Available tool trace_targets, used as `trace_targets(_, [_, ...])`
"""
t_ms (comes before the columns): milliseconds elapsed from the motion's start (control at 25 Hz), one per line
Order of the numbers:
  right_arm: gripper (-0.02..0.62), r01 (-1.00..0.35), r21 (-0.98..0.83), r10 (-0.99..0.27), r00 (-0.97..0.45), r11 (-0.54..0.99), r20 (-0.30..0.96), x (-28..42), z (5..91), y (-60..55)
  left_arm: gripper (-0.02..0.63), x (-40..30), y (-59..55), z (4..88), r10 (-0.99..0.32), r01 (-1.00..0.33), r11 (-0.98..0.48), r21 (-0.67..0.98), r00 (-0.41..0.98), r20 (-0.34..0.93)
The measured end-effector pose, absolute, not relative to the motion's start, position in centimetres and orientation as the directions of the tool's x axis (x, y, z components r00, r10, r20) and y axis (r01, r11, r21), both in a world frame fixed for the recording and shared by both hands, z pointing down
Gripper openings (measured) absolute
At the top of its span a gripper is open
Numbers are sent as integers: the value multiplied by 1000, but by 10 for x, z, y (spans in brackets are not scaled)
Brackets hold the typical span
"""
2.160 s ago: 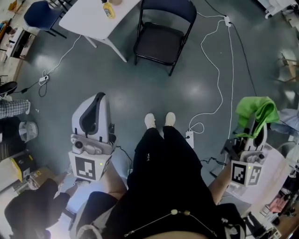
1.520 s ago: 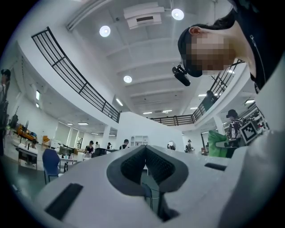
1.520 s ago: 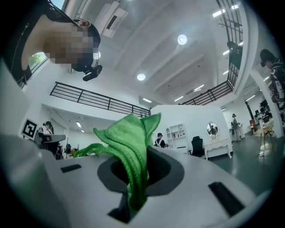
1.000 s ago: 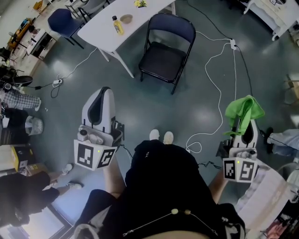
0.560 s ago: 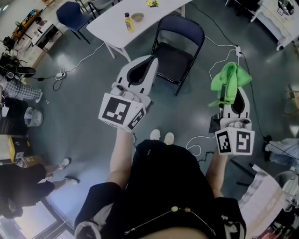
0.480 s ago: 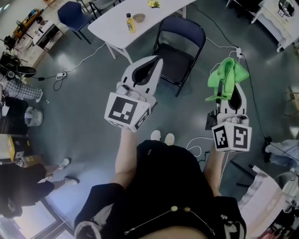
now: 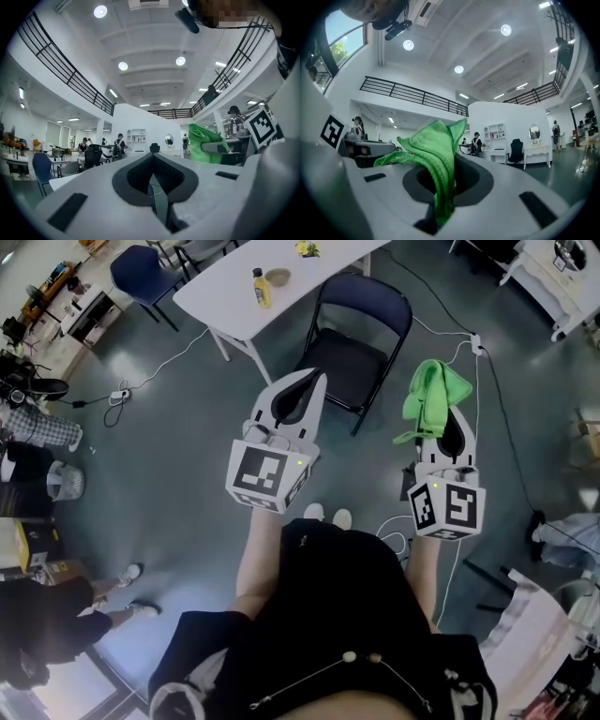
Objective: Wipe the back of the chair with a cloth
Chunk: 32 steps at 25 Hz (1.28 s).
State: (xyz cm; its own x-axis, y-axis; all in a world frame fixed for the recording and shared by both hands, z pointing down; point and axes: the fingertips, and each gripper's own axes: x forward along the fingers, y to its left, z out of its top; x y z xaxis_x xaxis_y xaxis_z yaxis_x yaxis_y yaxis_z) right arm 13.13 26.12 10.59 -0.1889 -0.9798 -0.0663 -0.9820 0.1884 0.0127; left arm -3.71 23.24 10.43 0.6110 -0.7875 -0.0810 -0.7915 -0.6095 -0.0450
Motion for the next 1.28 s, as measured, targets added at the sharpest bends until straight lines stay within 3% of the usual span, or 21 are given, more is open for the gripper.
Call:
trace_targets(440, [41, -984, 25, -982, -178, 177, -69, 139, 105, 261, 5, -12, 232, 100, -741, -747, -663, -56, 665, -92])
trace_targets(1280, [41, -985, -3, -983, -171, 171, -64, 162, 108, 270, 5, -10, 237, 101, -761, -766, -640, -63, 643, -83])
